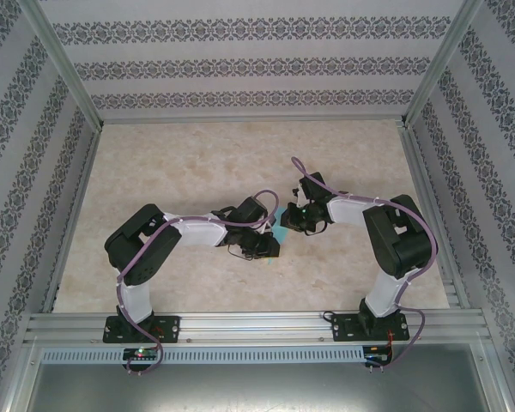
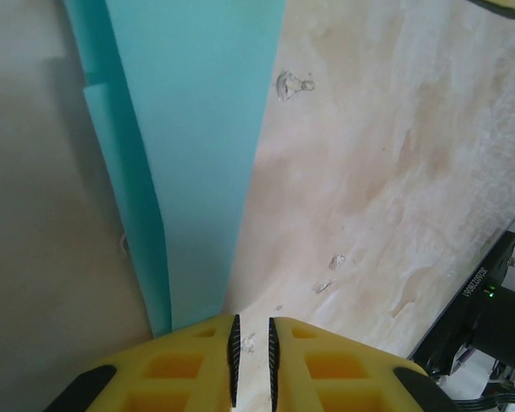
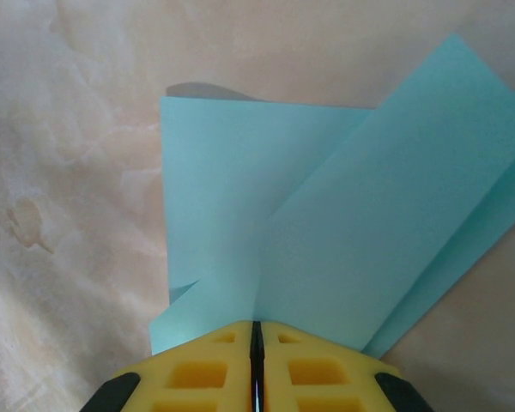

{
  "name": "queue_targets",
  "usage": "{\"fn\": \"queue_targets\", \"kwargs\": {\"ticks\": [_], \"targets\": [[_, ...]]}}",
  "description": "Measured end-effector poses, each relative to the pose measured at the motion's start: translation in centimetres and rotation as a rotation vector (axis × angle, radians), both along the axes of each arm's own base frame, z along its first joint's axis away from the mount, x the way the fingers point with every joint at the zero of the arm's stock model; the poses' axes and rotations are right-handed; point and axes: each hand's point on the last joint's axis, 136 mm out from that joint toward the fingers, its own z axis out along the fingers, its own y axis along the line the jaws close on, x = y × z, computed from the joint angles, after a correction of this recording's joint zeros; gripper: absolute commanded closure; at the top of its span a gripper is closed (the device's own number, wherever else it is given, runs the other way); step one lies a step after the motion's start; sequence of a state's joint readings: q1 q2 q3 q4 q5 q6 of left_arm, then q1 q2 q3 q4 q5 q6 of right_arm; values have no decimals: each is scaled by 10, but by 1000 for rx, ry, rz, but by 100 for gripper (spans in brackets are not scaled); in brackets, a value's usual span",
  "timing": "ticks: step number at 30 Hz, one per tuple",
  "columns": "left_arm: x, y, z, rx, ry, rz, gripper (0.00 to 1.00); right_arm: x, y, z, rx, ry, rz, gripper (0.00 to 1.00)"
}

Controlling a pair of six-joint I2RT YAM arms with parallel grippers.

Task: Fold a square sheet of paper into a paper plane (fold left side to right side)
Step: Fold the wing for the fifth time at the center of the table.

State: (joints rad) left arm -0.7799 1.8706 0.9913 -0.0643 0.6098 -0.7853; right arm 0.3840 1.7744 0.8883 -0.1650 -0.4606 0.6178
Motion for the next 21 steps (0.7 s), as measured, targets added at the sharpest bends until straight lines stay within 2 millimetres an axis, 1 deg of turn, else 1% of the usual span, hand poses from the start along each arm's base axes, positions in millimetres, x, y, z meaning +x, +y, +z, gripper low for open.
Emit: {"fn": "queue_targets", "kwargs": {"ticks": [11,21], "targets": [[-3,7,-5,18,-15,-6,82,0,0,0,-4,-5,12,89],[-26,29,-6,42,7,-13,83,0,0,0,-6,-4,15,89]]}}
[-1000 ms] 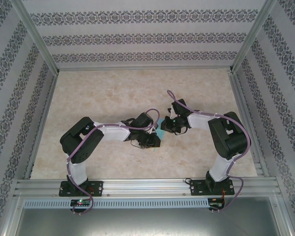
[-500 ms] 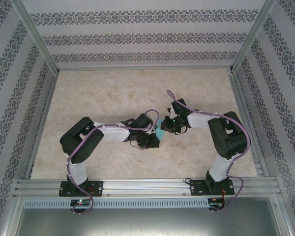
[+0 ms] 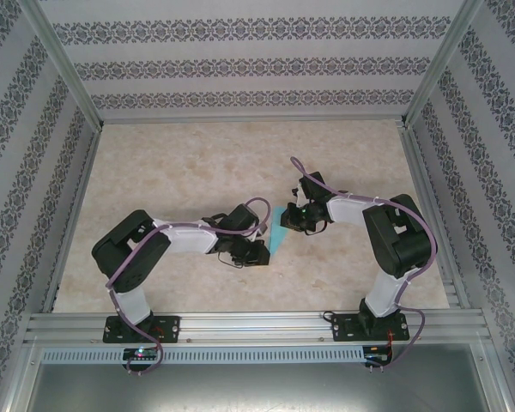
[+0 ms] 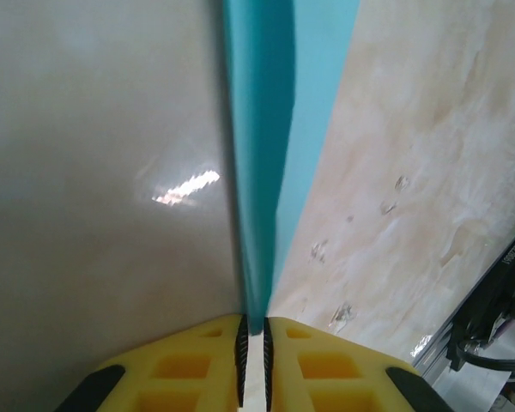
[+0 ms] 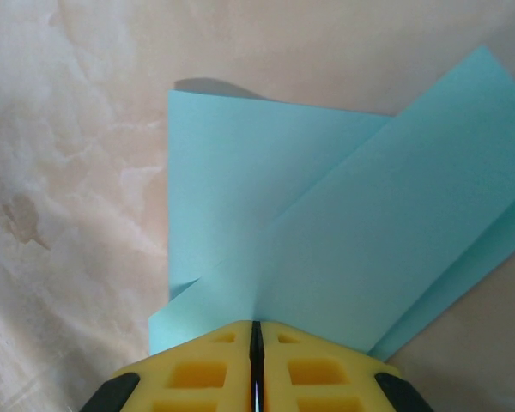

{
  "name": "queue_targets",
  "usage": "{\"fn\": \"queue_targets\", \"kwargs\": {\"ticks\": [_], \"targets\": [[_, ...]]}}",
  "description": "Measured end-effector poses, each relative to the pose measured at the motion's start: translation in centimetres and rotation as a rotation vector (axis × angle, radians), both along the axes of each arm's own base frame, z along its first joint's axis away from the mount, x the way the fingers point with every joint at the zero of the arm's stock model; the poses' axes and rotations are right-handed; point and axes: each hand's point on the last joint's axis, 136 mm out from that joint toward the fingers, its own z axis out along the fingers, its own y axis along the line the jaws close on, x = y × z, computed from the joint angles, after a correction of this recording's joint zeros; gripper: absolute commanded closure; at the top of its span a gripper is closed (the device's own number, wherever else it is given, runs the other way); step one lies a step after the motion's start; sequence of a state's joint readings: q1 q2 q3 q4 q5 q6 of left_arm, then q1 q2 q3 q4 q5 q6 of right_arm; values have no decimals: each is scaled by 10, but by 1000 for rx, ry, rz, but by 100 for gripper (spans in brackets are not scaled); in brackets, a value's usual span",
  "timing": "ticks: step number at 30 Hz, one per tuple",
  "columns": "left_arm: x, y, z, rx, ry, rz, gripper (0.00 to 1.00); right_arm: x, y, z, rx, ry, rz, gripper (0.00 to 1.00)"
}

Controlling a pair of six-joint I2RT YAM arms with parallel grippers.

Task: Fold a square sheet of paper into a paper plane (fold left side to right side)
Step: Fold the wing for the fifth time at the center of the table, then turn over the paper plane at the center of the table.

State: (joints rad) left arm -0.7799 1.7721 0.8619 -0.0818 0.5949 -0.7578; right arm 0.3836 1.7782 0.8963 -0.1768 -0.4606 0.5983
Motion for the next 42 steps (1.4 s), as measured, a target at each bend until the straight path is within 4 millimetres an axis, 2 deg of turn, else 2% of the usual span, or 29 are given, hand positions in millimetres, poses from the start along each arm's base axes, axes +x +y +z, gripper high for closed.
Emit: {"fn": "queue_targets", "kwargs": {"ticks": [7,9,12,15,18,20,22,25,27,30,34,36,38,39,42], "targets": [[-7,8,4,1,8,-4,83,1,0,1,2,-5,0,86],[-5,9,11,-13,-2,3,81,2,0,4,6,-14,-4,78],[8,13,32,-47,-55,38,76,2,-4,13,-1,-54,-16,68],[26,20,54,-59,-142,93,69,5,-12,37,-22,-132,-40,56],[46,31,76,-45,-255,165,59,8,-22,71,-72,-243,-72,46],[58,41,88,-21,-328,224,52,4,-27,86,-118,-283,-88,40],[68,50,97,6,-385,281,48,-4,-24,87,-161,-290,-84,34],[81,65,106,48,-455,358,46,-22,-13,71,-235,-250,-59,26],[86,73,110,69,-486,391,46,-33,-9,58,-284,-219,-45,25],[88,83,111,97,-509,424,46,-40,-7,44,-331,-183,-59,33],[84,94,106,139,-510,439,45,-40,-7,30,-347,-141,-86,52],[84,98,106,153,-515,447,45,-40,-4,24,-354,-124,-88,68],[84,102,109,163,-526,459,45,-43,0,25,-354,-122,-77,94],[84,104,111,166,-532,464,45,-42,1,27,-351,-124,-79,100],[84,110,119,175,-556,484,45,-41,9,38,-333,-151,-62,100]]}}
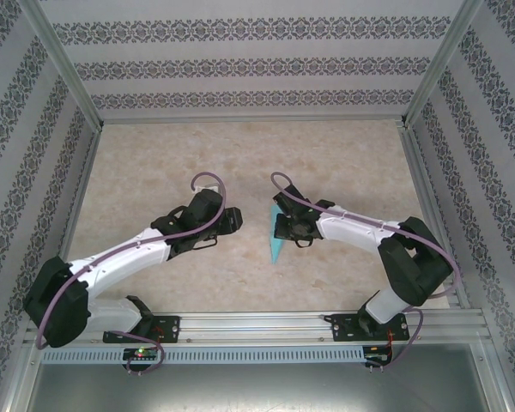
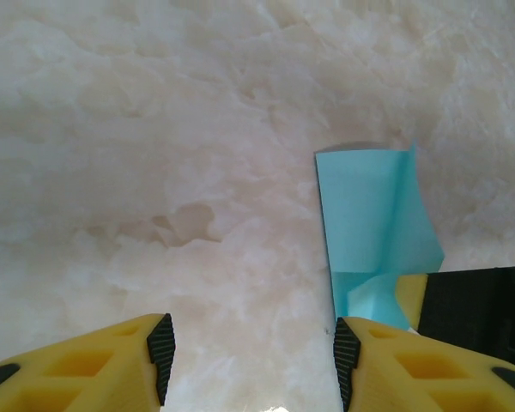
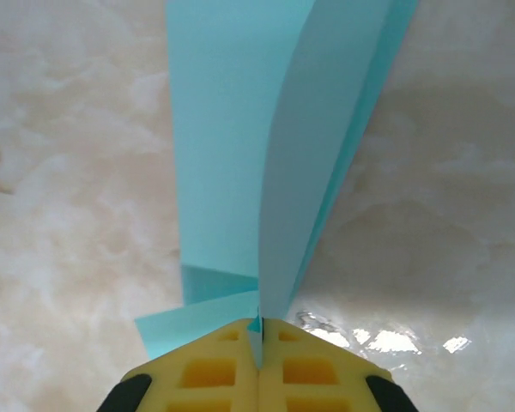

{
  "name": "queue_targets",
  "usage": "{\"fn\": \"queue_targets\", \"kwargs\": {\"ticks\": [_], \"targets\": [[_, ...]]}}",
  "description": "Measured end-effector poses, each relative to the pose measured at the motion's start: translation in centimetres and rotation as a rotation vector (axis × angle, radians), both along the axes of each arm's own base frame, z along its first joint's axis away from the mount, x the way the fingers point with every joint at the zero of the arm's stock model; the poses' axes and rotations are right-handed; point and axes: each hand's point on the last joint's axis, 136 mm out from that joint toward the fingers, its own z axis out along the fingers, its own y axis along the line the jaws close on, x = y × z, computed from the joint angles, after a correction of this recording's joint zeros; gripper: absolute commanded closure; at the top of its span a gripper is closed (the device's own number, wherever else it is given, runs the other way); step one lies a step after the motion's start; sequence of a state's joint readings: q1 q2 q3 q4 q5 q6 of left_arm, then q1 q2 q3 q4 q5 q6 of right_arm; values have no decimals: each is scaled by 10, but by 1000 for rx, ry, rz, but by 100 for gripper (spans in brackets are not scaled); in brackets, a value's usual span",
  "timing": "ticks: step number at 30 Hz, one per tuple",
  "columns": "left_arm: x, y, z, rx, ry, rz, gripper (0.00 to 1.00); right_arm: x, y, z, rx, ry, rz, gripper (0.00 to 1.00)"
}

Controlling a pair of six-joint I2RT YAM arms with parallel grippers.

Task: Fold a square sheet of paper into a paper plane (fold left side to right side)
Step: Turn over the paper plane at the center of the table.

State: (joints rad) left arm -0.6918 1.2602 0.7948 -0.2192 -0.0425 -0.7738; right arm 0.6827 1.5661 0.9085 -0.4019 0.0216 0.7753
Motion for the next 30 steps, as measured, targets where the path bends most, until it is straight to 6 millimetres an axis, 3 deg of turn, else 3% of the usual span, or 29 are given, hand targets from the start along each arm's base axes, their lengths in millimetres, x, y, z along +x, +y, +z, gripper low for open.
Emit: {"fn": "queue_targets", "kwargs": {"ticks": [3,7,9,12,15,18,21,24,27,30], "targets": [[-1,8,9,10,-26,21,43,-1,11,26,50,-55,46,100],[-1,18,21,23,-63,49,40,-5,27,76,226,-163,95,100],[-2,22,26,26,-78,61,39,-8,25,85,318,-192,96,100],[-2,25,31,26,-92,71,39,-14,9,55,354,-142,56,96],[-3,26,30,26,-91,71,39,-32,-23,-3,283,-14,-13,84],[-4,26,27,30,-85,69,38,-43,-49,-24,220,50,-60,68],[-5,26,25,30,-78,65,37,-42,-62,-15,162,24,-61,54],[-5,26,25,29,-77,65,33,-38,-65,13,116,-36,-37,50],[-6,25,25,28,-76,62,32,-38,-53,37,112,-82,11,49],[-6,25,25,28,-76,62,31,-48,-34,35,105,-57,75,48]]}}
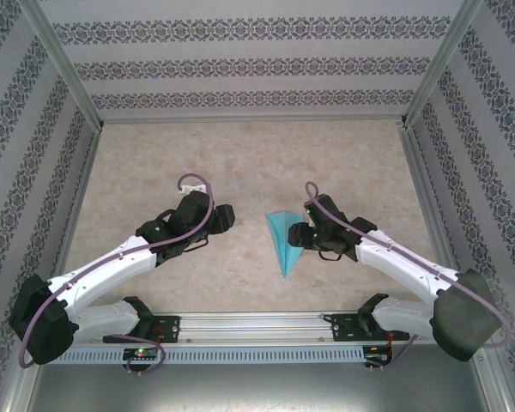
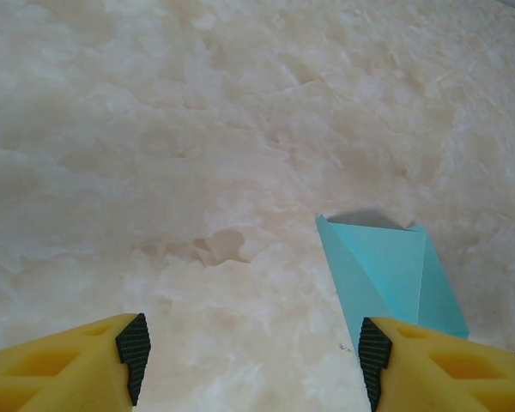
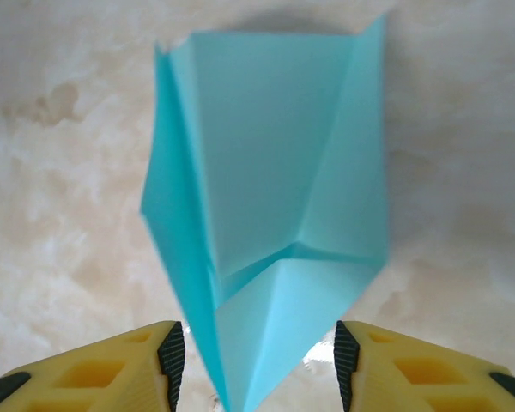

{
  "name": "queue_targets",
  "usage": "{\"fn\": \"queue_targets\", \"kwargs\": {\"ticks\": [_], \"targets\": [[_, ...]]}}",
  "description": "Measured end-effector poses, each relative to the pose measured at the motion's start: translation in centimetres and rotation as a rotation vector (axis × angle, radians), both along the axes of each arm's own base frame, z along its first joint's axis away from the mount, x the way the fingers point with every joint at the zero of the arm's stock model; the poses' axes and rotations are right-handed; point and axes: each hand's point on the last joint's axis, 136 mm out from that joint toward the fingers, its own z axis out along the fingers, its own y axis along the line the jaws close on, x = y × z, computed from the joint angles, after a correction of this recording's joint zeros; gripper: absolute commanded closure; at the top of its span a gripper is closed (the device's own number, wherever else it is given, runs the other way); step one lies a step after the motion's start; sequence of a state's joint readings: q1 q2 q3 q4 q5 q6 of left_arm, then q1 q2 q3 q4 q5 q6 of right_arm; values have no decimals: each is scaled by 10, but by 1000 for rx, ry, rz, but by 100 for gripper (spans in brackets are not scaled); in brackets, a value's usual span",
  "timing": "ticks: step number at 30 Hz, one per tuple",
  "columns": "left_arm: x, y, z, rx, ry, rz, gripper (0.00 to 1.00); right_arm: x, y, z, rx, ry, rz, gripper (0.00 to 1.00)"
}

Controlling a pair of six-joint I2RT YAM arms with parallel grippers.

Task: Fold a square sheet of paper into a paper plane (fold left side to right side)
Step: Turn over the paper plane at the center of the table, then move the paper plane to the center of the table.

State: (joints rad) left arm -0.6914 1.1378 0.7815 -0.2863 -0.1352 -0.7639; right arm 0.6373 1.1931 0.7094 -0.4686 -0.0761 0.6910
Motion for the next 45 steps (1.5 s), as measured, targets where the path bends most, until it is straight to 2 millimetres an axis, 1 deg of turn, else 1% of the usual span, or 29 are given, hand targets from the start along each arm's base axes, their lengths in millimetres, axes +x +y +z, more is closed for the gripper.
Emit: {"fn": "queue_targets", "kwargs": {"ticks": [3,6,12,16,19,23,28,31,32,33,37,38,40,41,43,45], "targets": [[0,0,0,0,0,0,30,-10,12,-20,-41,69,39,47],[0,0,0,-1,1,-1,30,-15,17,-35,-83,120,60,48],[0,-1,0,-2,2,-3,29,-10,22,-44,-107,145,61,54],[-1,0,-1,0,4,-3,29,-12,23,-53,-126,168,68,57],[-1,0,-1,0,4,-3,29,-11,24,-59,-140,184,68,57],[-1,0,-1,0,4,-3,29,-11,30,-63,-150,194,83,52],[-1,0,-1,1,4,-2,28,-13,41,-68,-166,204,113,53],[-2,1,-1,3,6,-2,28,-12,41,-71,-197,213,111,61],[-2,1,-1,3,6,-2,28,-10,41,-71,-206,212,110,65],[-3,2,-1,4,6,-2,28,-8,42,-71,-212,209,109,70],[-4,4,1,4,3,1,27,-5,43,-69,-224,204,110,93],[-4,4,2,4,0,2,25,-2,42,-68,-224,203,109,97],[-5,5,4,6,-4,1,22,4,39,-63,-225,198,106,98],[-6,6,5,9,-6,-1,19,11,37,-59,-223,193,99,98],[-8,9,8,17,-16,-7,17,29,34,-47,-214,171,84,97],[-9,11,13,20,-33,-10,15,58,32,-31,-200,137,65,97]]}}
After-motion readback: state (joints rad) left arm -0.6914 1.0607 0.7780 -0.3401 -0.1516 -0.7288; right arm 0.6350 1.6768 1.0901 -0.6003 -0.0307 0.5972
